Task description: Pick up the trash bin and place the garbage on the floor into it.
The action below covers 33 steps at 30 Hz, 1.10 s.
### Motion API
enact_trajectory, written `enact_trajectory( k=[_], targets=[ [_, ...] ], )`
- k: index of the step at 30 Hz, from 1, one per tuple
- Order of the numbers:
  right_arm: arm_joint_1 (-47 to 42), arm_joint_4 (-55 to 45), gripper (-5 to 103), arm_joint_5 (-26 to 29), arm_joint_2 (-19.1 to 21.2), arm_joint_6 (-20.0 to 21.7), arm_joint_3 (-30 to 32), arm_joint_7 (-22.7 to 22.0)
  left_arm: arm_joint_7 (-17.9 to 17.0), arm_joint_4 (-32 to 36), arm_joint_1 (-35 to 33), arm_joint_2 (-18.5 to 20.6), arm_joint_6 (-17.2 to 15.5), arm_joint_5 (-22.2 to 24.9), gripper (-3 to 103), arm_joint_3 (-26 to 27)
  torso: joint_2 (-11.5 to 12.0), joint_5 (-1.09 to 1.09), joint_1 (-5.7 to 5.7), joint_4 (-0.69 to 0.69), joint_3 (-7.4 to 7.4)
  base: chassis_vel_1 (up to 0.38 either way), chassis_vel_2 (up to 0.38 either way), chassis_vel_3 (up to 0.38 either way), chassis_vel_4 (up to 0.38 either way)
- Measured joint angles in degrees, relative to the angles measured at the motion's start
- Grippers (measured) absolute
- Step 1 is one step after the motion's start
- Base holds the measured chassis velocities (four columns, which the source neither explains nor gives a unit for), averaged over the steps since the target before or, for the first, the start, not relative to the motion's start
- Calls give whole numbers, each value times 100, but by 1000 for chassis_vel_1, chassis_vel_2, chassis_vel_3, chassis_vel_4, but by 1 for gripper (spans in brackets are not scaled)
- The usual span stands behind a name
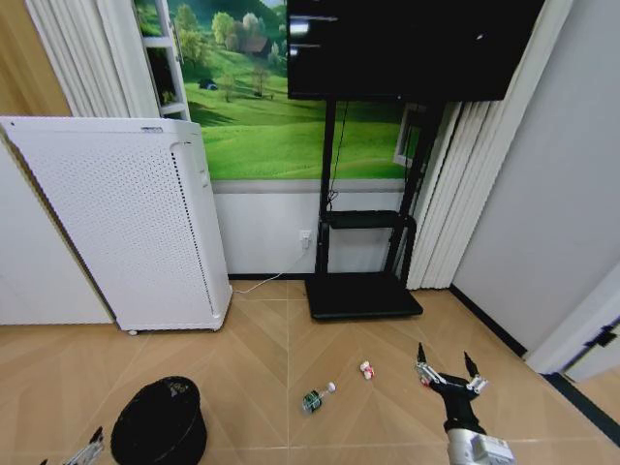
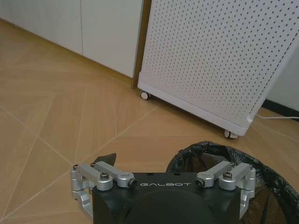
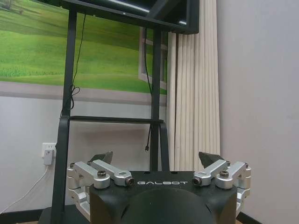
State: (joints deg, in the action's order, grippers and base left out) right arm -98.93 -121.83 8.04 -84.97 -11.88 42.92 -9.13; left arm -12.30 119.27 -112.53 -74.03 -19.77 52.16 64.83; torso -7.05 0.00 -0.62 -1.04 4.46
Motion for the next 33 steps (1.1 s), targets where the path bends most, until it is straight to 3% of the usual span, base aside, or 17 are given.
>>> enact_trajectory(
  k=[2, 3, 5, 8, 11, 20, 28, 33],
  targets=[
    [-21, -9, 100, 26, 22, -4, 43, -3, -318, 31, 152, 204, -592, 471, 100, -29, -3, 1, -1, 0, 2, 0, 0, 0, 0],
    [-21, -9, 100, 26, 22, -4, 43, -3, -318, 31, 152, 204, -592, 471, 100, -29, -3, 1, -1, 0, 2, 0, 0, 0, 0],
    [-26, -21, 100, 54, 36, -7, 78, -9, -584, 10, 294, 340, -1082, 818, 100, -116, -5, 0, -2, 0, 4, 0, 0, 0, 0],
    [-26, -25, 100, 63, 37, -7, 86, -11, -696, -37, 366, 389, -1255, 996, 100, -177, -5, 1, -2, 0, 4, 0, 0, 0, 0],
    [-27, -22, 100, 65, 31, -8, 90, -13, -937, -235, 578, 499, -1524, 1500, 100, -323, -7, 0, -3, 1, 6, 0, 0, 0, 0],
    [-37, -14, 100, 46, 19, -8, 81, -13, -1272, -664, 1053, 787, -1773, 2364, 100, -504, -11, 0, -4, 0, 8, 0, 0, 0, 0],
    [-85, -31, 100, 47, 30, -8, 146, -13, -1286, -1192, 1379, 889, -1781, 2353, 103, -801, -13, 0, -4, 0, 9, 0, 0, 0, 0],
    [-95, -43, 100, 48, 28, -8, 147, -13, -1302, -1411, 1527, 925, -1768, 2263, 95, -936, -14, 0, -5, 0, 10, 0, 0, 0, 0]
  ],
)
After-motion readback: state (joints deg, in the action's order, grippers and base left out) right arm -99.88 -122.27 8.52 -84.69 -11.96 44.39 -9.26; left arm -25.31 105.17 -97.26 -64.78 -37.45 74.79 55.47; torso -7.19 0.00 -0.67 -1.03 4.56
